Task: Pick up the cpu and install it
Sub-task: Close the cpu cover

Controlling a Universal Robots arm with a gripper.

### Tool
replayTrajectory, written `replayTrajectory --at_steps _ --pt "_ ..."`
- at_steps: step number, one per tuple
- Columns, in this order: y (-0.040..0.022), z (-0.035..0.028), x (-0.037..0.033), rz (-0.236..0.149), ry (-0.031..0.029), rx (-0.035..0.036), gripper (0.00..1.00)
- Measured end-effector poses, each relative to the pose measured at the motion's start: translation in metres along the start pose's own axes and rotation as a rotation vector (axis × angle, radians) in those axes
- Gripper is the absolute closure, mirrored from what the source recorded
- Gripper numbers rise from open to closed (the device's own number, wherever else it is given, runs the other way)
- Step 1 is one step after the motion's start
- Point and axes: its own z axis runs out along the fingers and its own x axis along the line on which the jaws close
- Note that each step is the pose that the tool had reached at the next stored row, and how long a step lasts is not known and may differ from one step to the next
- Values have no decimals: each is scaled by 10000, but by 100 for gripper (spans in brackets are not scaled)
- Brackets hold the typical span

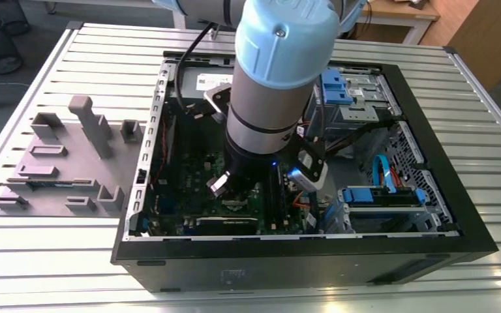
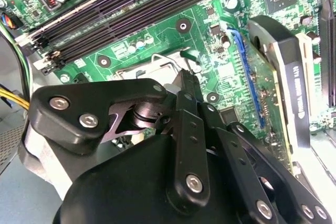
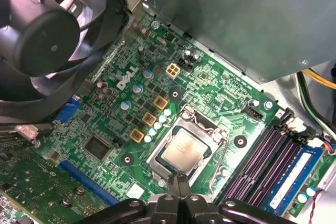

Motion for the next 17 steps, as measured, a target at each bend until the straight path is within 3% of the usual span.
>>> replayTrajectory --at_steps 17 --pt "68 -119 -40 0 0 0 89"
